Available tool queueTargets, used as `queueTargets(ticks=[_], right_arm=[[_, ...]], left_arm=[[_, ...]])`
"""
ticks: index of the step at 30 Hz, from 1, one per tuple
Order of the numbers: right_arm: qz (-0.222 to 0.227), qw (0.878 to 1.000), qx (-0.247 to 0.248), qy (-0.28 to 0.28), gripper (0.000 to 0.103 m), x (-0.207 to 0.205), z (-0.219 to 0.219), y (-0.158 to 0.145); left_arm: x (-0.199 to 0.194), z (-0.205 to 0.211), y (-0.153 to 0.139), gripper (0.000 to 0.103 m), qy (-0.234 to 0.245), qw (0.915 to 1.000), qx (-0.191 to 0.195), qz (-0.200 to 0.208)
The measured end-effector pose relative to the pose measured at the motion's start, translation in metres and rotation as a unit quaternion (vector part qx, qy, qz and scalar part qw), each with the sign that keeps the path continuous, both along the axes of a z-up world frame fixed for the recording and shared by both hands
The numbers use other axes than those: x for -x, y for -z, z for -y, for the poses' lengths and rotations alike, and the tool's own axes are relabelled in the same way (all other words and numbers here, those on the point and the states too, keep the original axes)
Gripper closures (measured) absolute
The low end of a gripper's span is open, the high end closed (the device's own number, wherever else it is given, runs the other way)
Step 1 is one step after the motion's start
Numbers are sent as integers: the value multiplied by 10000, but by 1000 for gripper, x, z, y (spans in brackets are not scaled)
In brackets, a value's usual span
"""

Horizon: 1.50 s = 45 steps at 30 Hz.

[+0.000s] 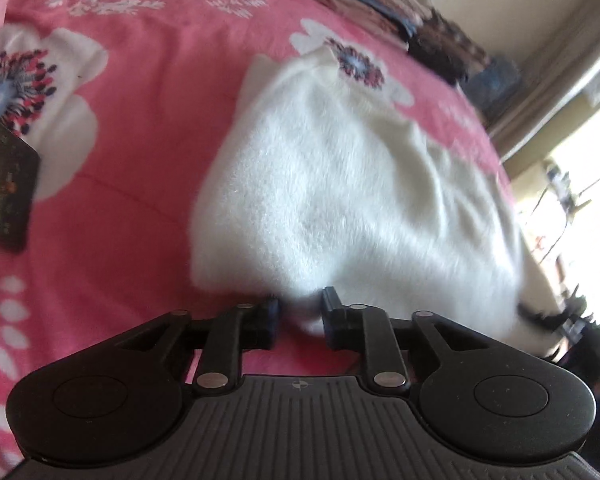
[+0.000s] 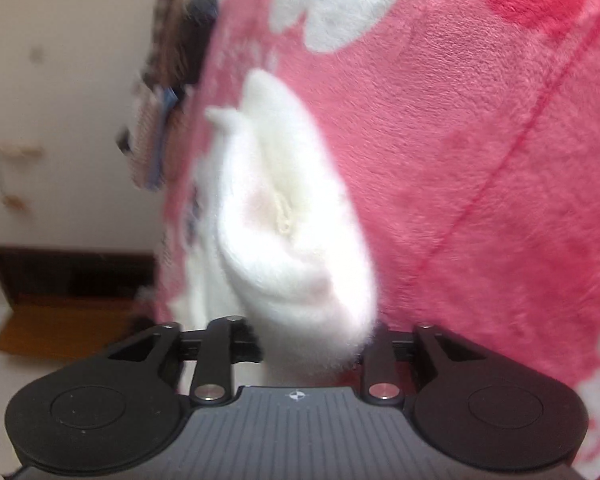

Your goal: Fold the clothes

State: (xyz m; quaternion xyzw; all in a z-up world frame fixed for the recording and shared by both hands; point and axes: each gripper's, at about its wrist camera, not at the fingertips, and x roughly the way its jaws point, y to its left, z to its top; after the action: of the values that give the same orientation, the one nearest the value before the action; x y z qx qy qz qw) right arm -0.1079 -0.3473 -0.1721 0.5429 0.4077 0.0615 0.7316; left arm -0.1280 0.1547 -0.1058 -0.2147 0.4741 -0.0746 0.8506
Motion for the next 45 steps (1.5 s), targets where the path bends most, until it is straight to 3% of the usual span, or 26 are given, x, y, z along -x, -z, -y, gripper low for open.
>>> queueTargets(ticks=[3,7,11,13,17,21,25,28,32,36,41,45], right_arm=[[-78,9977,631,-253,56,11,9,-23],[-183,9873,1467,-587,56,27,20,-53],[-285,9687,2291,-917,55,42,32,-83],[-335,9563,2696,-1080,55,50,38,-99],[701,9323,3315,-1263,55,14,6,-151],[1626,8937,3668,-2008,55,-38,-63,-175],[2270,8371,3972,-2998,56,-87,-136,-177],[2494,7987,4104,-3624,55,-120,-184,-164],[2762,7406,4240,-4421,55,-165,-247,-146],[2890,6940,4374,-4934,55,-191,-294,-115],[2999,6742,4229,-5260,58,-212,-319,-94],[2990,6600,4132,-5516,58,-226,-337,-77]], left_arm=[[17,-2,-11,72,276,9984,-494,67],[36,-20,-26,71,115,9966,-807,88],[17,-27,-50,66,-189,9942,-851,630],[-4,-24,-59,56,-274,9916,-876,912],[-63,1,-67,44,-99,9832,-1308,1272],[-115,18,-59,44,-156,9783,-1645,1250],[-141,23,-45,44,-275,9801,-1586,1162],[-151,27,-34,44,-188,9761,-1788,1224],[-155,38,-23,45,91,9606,-2479,1249],[-158,42,-16,52,378,9498,-2827,1287],[-159,44,-10,62,665,9364,-3108,1490],[-161,43,-6,65,713,9365,-3093,1489]])
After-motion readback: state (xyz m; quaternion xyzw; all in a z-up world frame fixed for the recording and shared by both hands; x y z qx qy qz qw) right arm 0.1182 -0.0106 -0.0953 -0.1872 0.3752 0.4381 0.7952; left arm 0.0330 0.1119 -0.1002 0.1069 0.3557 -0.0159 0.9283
